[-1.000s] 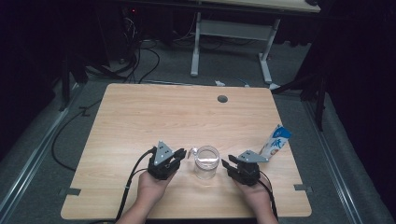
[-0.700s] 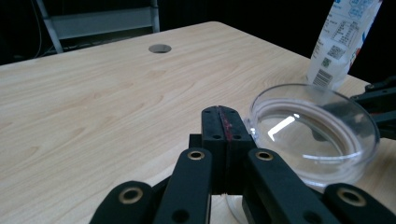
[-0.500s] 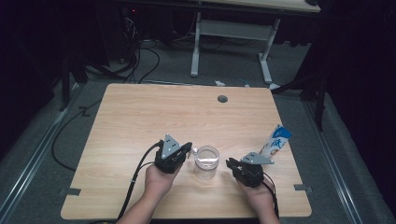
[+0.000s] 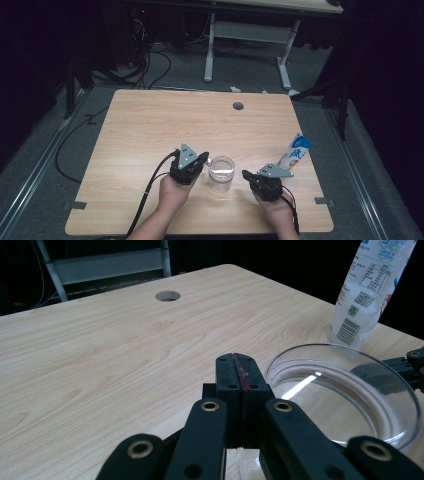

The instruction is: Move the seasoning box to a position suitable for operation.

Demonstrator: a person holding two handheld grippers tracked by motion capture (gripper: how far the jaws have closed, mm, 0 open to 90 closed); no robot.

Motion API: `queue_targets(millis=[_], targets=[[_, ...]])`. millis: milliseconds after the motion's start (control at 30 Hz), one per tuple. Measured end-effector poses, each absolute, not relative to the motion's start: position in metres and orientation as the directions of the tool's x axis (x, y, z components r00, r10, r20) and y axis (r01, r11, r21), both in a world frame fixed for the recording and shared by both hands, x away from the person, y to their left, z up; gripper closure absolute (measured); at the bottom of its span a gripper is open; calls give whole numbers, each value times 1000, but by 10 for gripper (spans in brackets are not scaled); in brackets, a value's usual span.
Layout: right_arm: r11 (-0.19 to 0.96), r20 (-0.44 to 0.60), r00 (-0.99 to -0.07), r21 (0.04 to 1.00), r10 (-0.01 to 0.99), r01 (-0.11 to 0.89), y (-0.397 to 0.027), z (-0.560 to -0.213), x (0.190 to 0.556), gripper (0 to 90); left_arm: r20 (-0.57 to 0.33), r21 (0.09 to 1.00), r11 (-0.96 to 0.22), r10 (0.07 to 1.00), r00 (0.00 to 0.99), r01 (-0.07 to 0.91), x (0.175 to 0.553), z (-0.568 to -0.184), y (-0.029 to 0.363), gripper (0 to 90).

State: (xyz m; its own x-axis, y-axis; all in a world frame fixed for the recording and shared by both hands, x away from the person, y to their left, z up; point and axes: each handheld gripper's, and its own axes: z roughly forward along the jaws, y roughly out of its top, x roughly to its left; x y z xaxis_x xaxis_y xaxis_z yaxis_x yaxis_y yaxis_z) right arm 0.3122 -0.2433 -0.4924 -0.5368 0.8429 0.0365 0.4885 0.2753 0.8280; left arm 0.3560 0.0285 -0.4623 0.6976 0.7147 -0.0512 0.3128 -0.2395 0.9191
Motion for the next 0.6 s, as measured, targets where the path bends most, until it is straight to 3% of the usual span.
queue_targets(millis=[600], targets=[[278, 27, -555, 845, 832, 458, -241, -486, 308, 889, -41, 927, -231, 719, 694, 294, 354, -465, 28, 900]])
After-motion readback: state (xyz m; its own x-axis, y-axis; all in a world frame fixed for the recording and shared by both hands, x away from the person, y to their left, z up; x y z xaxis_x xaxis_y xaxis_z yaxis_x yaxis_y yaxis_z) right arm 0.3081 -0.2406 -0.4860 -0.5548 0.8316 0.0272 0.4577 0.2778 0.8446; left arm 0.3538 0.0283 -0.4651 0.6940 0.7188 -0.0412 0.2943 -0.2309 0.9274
